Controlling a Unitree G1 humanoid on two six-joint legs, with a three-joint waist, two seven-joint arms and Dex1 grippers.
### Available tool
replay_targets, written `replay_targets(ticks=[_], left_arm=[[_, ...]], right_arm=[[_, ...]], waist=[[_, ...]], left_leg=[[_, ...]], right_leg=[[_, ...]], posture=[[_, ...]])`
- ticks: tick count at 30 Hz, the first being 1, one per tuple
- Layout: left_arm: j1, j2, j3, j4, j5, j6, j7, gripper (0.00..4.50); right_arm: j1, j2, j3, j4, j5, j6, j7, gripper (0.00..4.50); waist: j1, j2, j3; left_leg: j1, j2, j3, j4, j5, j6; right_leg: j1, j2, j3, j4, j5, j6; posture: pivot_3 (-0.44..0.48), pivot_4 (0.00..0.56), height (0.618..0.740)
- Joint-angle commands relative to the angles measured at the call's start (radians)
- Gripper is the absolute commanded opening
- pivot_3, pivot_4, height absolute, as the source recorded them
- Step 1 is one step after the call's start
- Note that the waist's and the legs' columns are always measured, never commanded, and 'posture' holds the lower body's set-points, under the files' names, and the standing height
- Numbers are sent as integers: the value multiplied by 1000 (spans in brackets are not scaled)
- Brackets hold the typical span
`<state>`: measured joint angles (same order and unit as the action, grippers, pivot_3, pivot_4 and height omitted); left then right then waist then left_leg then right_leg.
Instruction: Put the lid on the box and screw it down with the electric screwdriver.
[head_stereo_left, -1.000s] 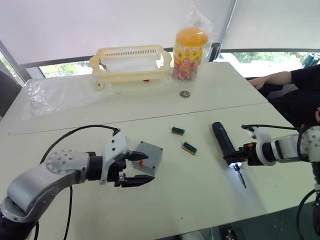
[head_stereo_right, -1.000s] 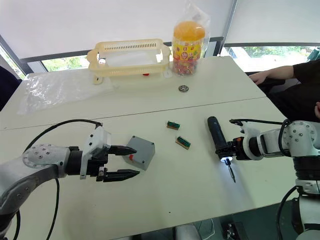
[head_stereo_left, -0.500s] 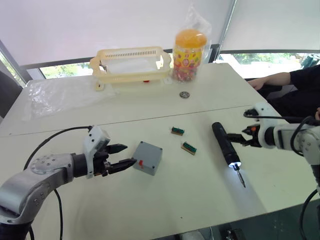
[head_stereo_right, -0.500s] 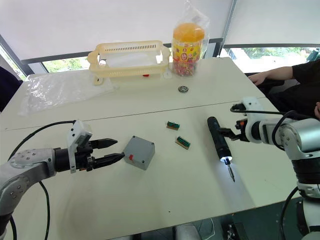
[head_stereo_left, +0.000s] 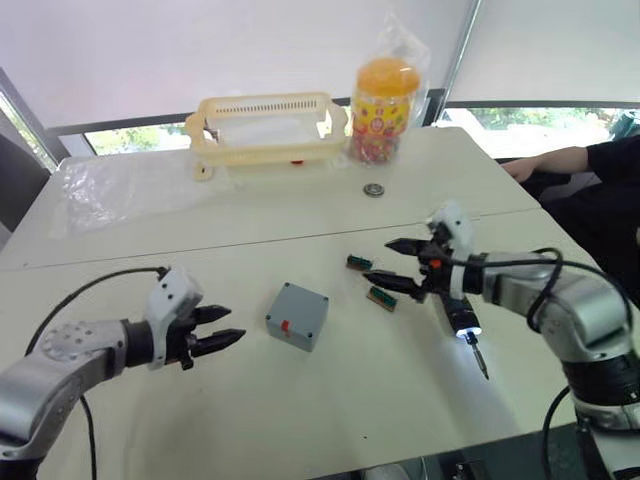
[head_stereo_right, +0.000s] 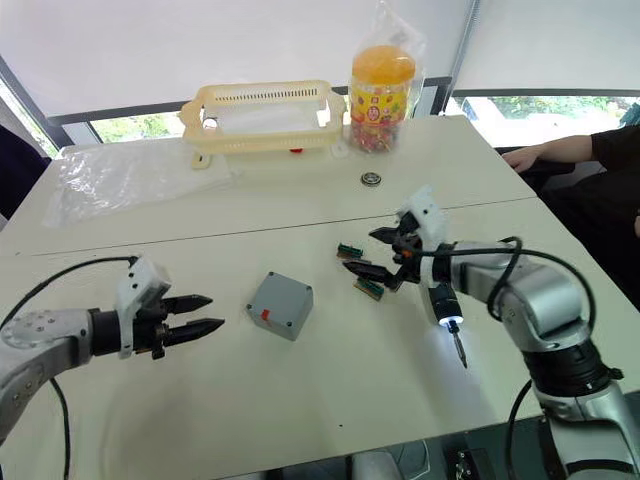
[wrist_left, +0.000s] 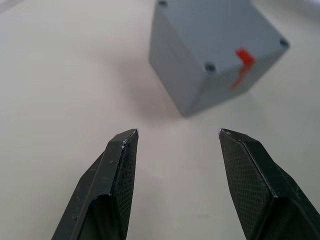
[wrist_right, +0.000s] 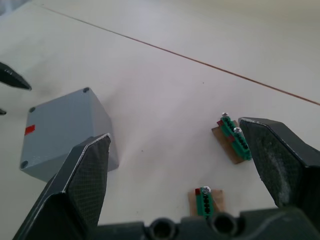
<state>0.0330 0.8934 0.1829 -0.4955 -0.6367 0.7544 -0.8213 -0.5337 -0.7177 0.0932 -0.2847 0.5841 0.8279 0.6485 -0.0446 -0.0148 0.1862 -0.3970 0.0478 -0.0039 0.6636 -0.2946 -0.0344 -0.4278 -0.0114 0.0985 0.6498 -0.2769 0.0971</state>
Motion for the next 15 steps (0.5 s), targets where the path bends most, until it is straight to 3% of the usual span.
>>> replay_targets(ticks=[1,11,15], left_arm=[[28,-29,-36,-70,14,-23,14,2613],[24,-129,-162,-49,94,-68,59,2613],[-30,-211,-208,31,151,-112,114,2613]], right_arm=[[5,70,59,31,-121,-135,-31,4500],[18,174,152,139,-366,-399,-40,4500],[29,194,219,178,-479,-498,-42,4500]], waist=[[0,0,0],[0,0,0],[0,0,-1]], left_leg=[[0,0,0,0,0,0],[3,0,0,1,3,-5],[4,0,0,1,3,-5]], right_leg=[[0,0,0,0,0,0],[1,1,0,5,0,0],[2,1,0,6,0,0]], posture=[[0,150,740],[0,150,740],[0,150,740]])
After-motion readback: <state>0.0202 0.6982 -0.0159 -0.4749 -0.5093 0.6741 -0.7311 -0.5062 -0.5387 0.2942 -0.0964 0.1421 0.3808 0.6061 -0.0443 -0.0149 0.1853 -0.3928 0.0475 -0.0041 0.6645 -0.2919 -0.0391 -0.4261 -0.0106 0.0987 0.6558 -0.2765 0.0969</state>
